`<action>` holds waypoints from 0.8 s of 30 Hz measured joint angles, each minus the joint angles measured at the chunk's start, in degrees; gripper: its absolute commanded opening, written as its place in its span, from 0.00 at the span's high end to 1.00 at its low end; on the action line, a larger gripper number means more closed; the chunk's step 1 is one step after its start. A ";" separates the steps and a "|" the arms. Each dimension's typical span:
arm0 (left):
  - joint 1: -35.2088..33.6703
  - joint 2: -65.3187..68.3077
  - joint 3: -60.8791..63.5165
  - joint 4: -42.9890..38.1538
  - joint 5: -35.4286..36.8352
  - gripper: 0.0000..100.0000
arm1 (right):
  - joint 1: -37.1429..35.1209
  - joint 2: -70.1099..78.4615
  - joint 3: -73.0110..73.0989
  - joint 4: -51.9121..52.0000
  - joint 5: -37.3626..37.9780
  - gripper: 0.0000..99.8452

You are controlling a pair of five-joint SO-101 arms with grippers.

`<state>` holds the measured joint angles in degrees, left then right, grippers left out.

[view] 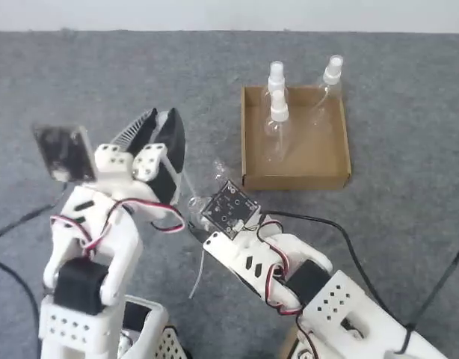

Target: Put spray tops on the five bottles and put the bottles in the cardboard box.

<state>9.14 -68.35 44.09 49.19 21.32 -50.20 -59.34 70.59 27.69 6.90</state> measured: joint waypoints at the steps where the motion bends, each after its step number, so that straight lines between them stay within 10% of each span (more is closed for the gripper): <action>1: 0.00 -0.79 0.97 0.00 -0.18 0.99 | 0.00 0.00 0.62 -1.76 0.00 0.99; 24: 5.27 -2.02 5.98 6.42 -6.86 0.88 | 1.58 0.09 7.56 -21.89 -8.70 0.99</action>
<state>14.42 -70.37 50.07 55.60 14.46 -48.62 -59.25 78.15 5.80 -1.80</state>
